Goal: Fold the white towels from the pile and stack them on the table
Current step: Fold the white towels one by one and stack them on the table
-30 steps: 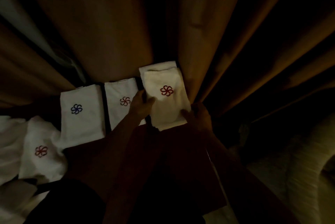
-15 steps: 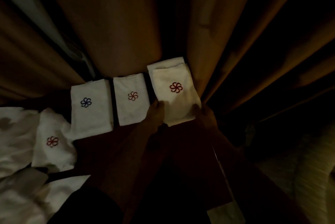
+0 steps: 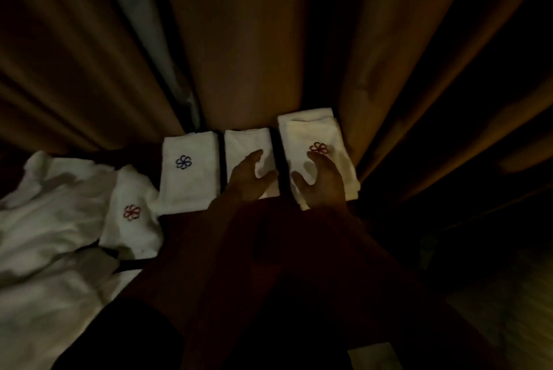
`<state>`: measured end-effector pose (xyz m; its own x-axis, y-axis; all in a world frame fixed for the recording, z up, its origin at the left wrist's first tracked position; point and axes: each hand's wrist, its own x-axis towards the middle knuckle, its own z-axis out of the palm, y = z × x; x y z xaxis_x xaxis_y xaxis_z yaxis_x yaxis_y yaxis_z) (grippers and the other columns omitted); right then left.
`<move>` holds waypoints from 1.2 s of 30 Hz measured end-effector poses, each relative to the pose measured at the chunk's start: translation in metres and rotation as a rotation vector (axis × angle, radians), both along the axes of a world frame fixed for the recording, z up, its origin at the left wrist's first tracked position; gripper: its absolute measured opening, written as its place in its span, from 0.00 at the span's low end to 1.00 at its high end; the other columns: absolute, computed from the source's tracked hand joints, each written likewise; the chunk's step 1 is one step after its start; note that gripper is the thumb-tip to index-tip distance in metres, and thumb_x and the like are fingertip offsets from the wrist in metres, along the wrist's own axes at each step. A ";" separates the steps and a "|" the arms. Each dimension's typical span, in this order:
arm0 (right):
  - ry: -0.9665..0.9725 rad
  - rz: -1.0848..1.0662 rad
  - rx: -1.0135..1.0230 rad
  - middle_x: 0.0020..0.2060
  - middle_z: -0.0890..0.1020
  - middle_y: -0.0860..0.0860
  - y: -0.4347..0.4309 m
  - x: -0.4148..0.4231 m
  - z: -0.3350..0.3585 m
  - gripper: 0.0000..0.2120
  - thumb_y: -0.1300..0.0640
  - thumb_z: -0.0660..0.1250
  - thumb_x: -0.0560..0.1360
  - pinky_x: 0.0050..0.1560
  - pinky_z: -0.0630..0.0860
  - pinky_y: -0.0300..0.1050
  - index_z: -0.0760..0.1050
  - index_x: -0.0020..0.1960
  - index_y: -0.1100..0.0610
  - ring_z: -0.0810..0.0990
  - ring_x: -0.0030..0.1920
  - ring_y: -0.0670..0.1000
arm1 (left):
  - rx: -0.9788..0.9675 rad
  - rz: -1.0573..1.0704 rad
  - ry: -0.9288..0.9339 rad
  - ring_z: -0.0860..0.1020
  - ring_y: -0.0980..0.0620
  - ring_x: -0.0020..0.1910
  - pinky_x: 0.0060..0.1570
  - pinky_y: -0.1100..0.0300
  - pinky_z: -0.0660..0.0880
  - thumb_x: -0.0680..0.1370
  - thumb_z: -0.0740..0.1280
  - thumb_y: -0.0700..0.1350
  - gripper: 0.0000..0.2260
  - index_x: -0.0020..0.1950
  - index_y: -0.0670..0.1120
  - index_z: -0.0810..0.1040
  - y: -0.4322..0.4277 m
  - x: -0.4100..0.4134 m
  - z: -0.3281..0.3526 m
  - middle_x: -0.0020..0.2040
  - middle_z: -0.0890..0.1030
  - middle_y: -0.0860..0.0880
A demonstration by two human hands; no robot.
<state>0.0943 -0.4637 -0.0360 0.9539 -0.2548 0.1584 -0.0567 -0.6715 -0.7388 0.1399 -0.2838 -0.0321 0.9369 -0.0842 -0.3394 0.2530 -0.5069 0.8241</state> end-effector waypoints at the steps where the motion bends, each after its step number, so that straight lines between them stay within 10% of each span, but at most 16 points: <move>1: 0.031 0.050 -0.014 0.62 0.80 0.58 0.015 0.000 0.004 0.28 0.47 0.75 0.72 0.63 0.76 0.54 0.76 0.66 0.61 0.78 0.63 0.57 | 0.045 -0.022 -0.032 0.68 0.54 0.70 0.69 0.64 0.63 0.76 0.73 0.51 0.33 0.78 0.48 0.64 0.015 -0.005 0.005 0.74 0.69 0.50; 23: 0.320 0.907 -0.112 0.67 0.76 0.50 0.349 -0.117 0.011 0.29 0.49 0.73 0.74 0.55 0.72 0.33 0.71 0.72 0.55 0.77 0.64 0.49 | 0.592 0.372 -0.133 0.77 0.44 0.60 0.58 0.51 0.75 0.70 0.77 0.55 0.27 0.64 0.46 0.78 0.367 -0.242 0.031 0.61 0.78 0.45; 30: 0.562 0.876 -0.008 0.74 0.68 0.51 0.392 -0.144 0.003 0.33 0.51 0.71 0.77 0.72 0.67 0.50 0.62 0.78 0.54 0.68 0.73 0.52 | 0.764 0.341 -0.034 0.67 0.42 0.66 0.59 0.44 0.74 0.66 0.77 0.62 0.36 0.70 0.50 0.72 0.396 -0.286 0.017 0.68 0.68 0.45; 36: 0.729 0.726 0.288 0.72 0.71 0.52 0.410 -0.156 -0.009 0.40 0.52 0.73 0.69 0.70 0.70 0.53 0.61 0.78 0.53 0.71 0.70 0.52 | 0.750 0.395 -0.047 0.63 0.40 0.68 0.58 0.43 0.72 0.75 0.71 0.56 0.18 0.63 0.51 0.76 0.392 -0.283 0.002 0.69 0.67 0.44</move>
<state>-0.0620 -0.0540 -0.0446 0.7328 0.4754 -0.4868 -0.2052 -0.5277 -0.8243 -0.1434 0.1083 -0.0306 0.8647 0.4837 -0.1351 0.5002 -0.8049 0.3193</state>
